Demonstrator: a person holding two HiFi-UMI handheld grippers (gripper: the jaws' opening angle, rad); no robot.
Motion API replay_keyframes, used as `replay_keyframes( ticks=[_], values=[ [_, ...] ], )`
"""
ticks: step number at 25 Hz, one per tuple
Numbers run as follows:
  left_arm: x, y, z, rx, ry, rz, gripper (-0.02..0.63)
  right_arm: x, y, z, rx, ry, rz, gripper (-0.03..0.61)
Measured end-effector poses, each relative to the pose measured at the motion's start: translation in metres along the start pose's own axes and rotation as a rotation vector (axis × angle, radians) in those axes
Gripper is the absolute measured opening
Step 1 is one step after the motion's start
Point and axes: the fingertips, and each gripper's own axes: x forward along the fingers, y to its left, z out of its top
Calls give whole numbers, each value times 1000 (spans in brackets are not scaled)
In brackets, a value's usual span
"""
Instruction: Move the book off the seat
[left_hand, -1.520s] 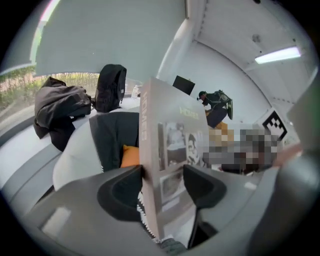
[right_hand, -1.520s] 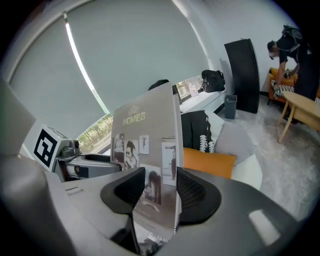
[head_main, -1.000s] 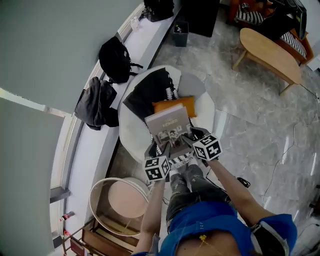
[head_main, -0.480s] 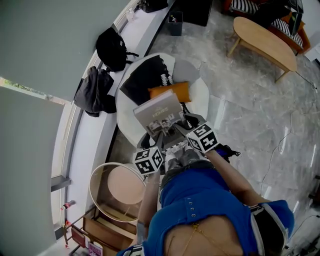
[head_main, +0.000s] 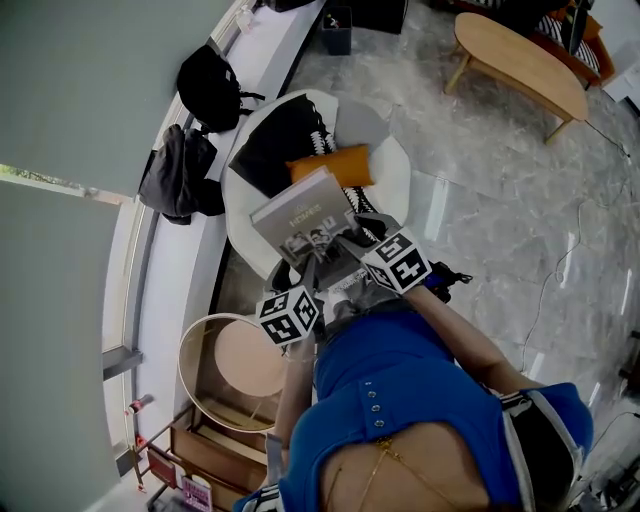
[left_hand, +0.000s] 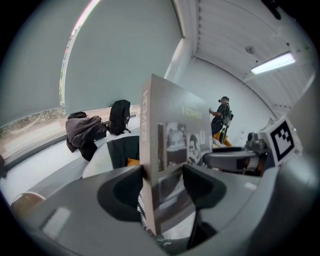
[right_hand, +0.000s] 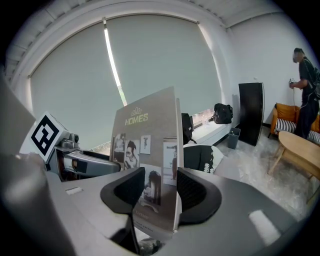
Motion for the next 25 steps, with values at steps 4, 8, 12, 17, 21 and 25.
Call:
replay_keyframes(
  ticks=[4, 8, 12, 17, 21, 25],
  values=[
    [-4, 0, -2, -18, 8, 7, 249, -1, 3, 1, -22, 5, 9, 196],
    [-6, -2, -1, -15, 5, 14, 249, -3, 3, 1, -17, 2, 20, 196],
    [-9, -4, -1, -17, 0, 23, 249, -5, 4, 1, -18, -2, 30, 196],
    [-7, -11, 0, -26, -9, 32, 249, -10, -2, 2, -19, -4, 37, 196],
    [-9, -14, 0, -31, -16, 38, 249, -13, -3, 3, -19, -8, 40, 196],
    [-8, -16, 1, -36, -25, 40, 247, -14, -5, 4, -25, -10, 44, 196]
  ],
)
